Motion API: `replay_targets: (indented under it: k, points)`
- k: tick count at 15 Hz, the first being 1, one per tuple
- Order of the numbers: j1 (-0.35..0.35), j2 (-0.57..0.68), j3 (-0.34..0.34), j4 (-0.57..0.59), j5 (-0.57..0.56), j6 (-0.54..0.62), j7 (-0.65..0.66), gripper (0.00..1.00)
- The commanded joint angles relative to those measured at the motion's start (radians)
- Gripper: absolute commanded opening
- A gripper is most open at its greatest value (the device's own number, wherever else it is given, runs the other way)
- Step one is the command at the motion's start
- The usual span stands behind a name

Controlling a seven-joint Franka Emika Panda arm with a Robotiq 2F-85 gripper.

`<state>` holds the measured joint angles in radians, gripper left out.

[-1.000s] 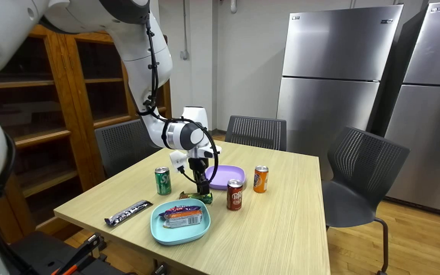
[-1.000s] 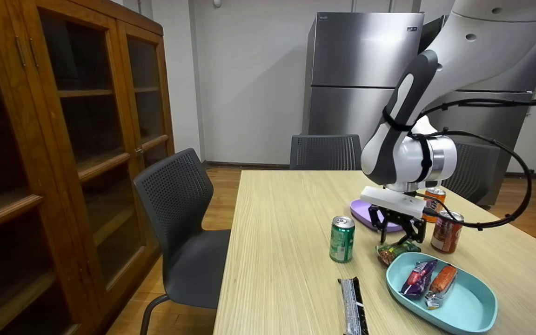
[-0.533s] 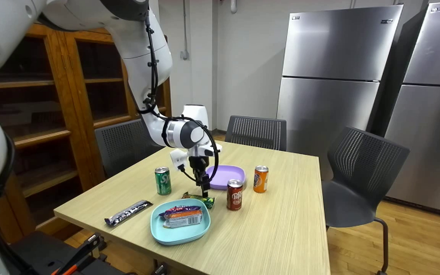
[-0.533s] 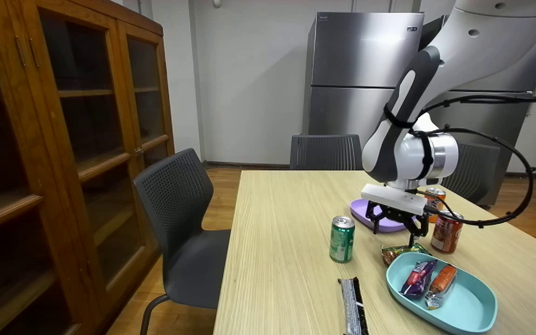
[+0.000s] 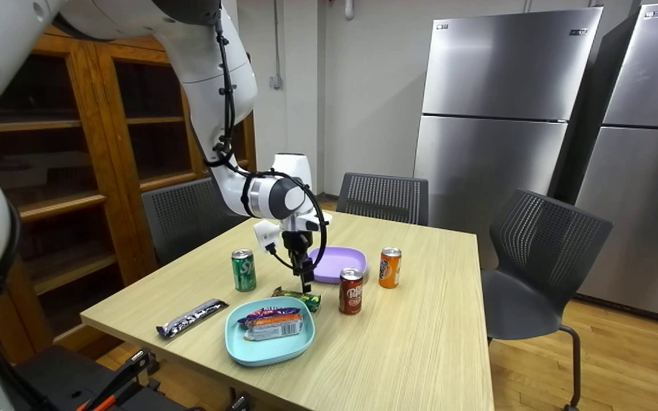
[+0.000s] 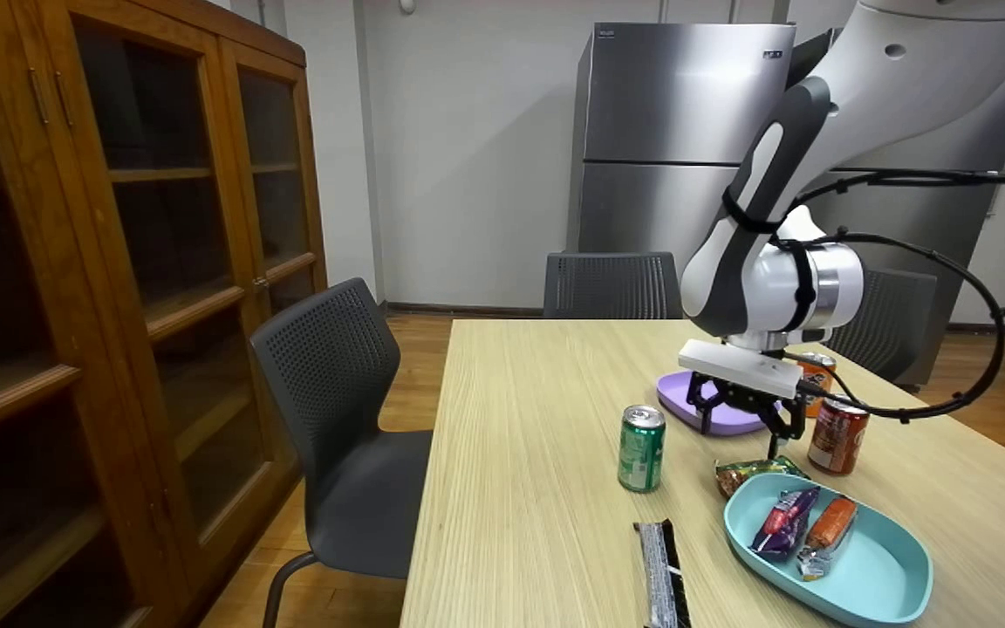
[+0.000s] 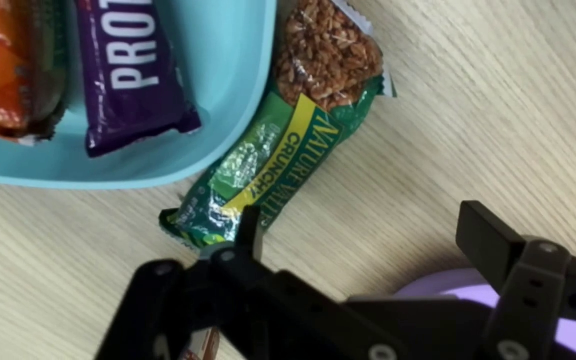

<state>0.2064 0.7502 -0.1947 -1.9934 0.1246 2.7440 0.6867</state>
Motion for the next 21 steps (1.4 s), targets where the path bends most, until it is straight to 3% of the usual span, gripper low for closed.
replay_targets:
  k: [1, 7, 21]
  points:
    - [-0.011, -0.066, 0.005, -0.075, 0.014, 0.01, -0.001, 1.0]
    - [-0.016, -0.085, -0.006, -0.138, 0.014, 0.044, 0.003, 1.0]
    - [-0.059, -0.074, -0.01, -0.145, 0.043, 0.058, -0.002, 1.0]
